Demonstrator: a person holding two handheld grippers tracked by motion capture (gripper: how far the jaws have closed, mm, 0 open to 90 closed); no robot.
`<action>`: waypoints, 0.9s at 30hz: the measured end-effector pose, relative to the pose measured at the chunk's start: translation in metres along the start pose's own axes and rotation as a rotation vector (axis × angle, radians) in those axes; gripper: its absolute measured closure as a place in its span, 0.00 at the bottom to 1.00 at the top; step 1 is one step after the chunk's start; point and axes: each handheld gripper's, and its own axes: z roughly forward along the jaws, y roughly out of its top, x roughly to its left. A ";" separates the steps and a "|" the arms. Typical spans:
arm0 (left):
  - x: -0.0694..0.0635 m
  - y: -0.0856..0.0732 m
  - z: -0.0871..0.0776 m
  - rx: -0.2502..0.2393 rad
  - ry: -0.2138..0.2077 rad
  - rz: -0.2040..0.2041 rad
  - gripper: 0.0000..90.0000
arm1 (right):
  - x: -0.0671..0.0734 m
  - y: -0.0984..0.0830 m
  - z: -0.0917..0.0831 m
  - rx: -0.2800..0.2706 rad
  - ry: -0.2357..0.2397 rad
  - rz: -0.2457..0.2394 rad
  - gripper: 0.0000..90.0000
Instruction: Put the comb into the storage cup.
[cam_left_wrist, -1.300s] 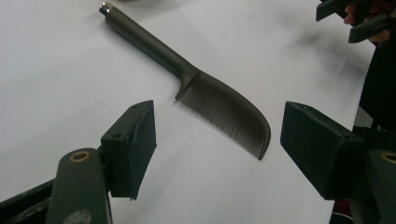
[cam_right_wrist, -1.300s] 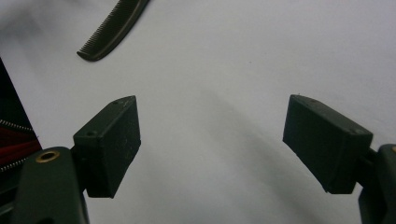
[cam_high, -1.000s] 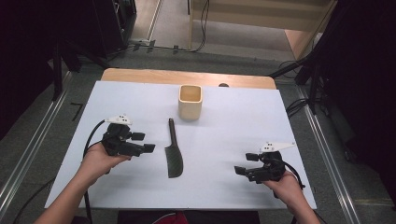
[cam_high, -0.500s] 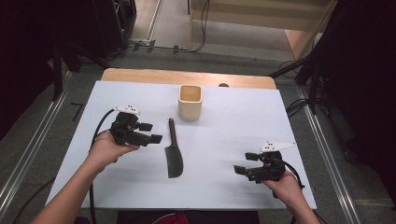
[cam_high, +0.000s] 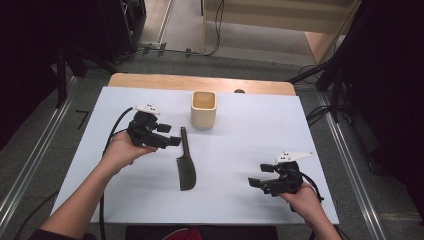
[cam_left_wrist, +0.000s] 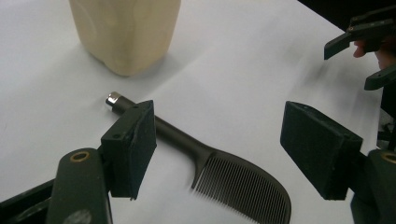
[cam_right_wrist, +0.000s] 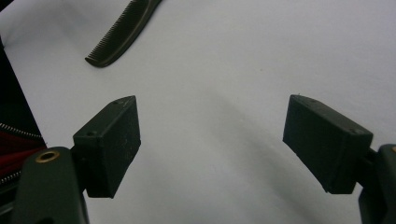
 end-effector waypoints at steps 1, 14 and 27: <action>0.000 0.001 0.001 0.001 0.001 0.002 0.31 | 0.000 0.000 0.000 -0.001 0.002 0.001 0.19; 0.008 0.017 0.021 0.031 -0.001 -0.002 0.31 | 0.001 0.002 0.001 -0.005 0.015 0.000 0.19; 0.010 0.027 0.037 0.005 -0.047 0.051 0.38 | 0.000 0.002 0.001 -0.001 0.006 -0.001 0.19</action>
